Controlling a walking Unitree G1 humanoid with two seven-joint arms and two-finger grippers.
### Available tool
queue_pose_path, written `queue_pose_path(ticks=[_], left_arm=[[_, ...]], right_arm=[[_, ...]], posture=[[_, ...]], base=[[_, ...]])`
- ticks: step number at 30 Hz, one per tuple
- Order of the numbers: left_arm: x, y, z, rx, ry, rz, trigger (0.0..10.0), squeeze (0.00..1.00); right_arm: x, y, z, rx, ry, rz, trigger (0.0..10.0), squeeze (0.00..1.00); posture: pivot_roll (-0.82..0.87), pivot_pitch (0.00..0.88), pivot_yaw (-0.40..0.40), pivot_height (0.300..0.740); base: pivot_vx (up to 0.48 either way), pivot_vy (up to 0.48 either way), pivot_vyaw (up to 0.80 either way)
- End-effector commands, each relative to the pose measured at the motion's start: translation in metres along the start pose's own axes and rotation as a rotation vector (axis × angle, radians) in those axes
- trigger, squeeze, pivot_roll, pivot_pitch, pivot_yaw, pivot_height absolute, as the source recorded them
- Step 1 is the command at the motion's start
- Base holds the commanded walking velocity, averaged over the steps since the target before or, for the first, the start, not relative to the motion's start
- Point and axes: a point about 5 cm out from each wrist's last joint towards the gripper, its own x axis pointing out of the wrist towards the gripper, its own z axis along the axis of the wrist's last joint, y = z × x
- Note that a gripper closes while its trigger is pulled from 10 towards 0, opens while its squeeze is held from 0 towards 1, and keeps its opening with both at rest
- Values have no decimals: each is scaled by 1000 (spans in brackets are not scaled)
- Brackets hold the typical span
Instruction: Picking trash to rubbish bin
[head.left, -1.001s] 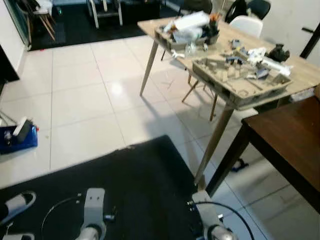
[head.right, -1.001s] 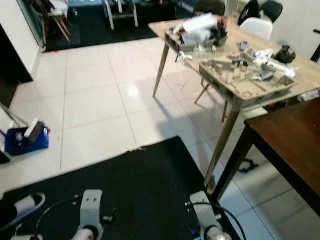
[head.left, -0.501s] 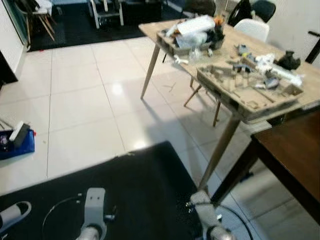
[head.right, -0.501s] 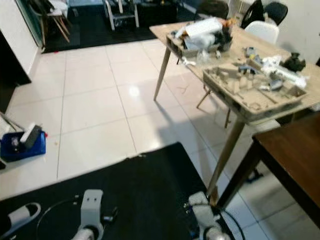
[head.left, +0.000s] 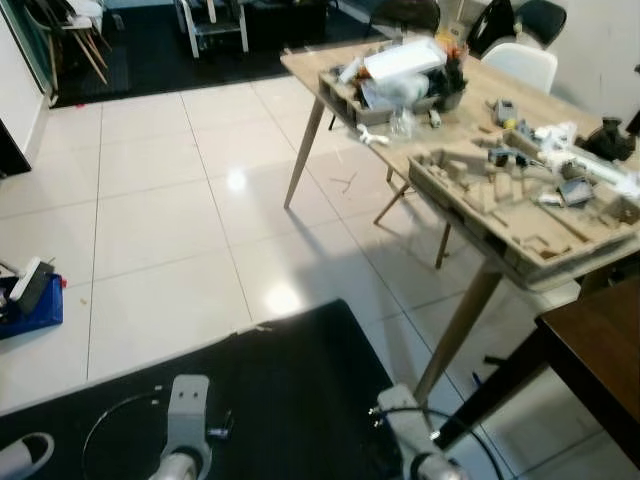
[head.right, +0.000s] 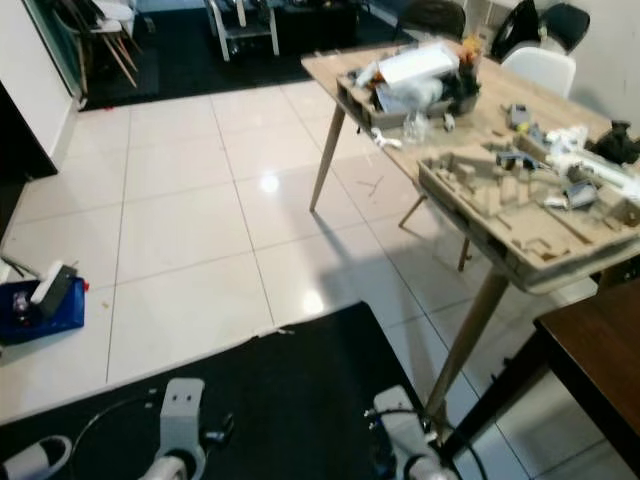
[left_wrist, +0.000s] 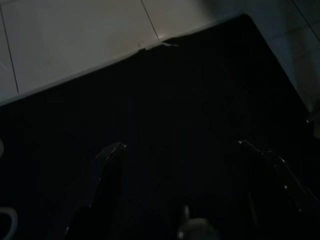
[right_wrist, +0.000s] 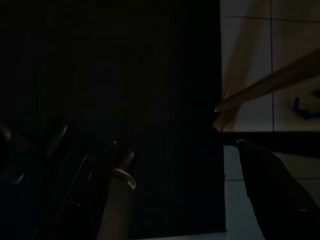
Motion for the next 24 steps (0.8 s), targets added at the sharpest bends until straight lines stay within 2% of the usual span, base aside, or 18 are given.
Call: queue_pose_path(ticks=[1,24], left_arm=[[-3,2,-6,2,19,6,10000,0],[-3,0,-6,-1,19,2,10000,0]], right_arm=[[-1,9,-6,14,18,21,10000,0],[-1,10,-7,32,25,24,10000,0]], posture=[[6,97,5,740],[1,106,7,740]], base=[[368,0,0],[368,0,0]])
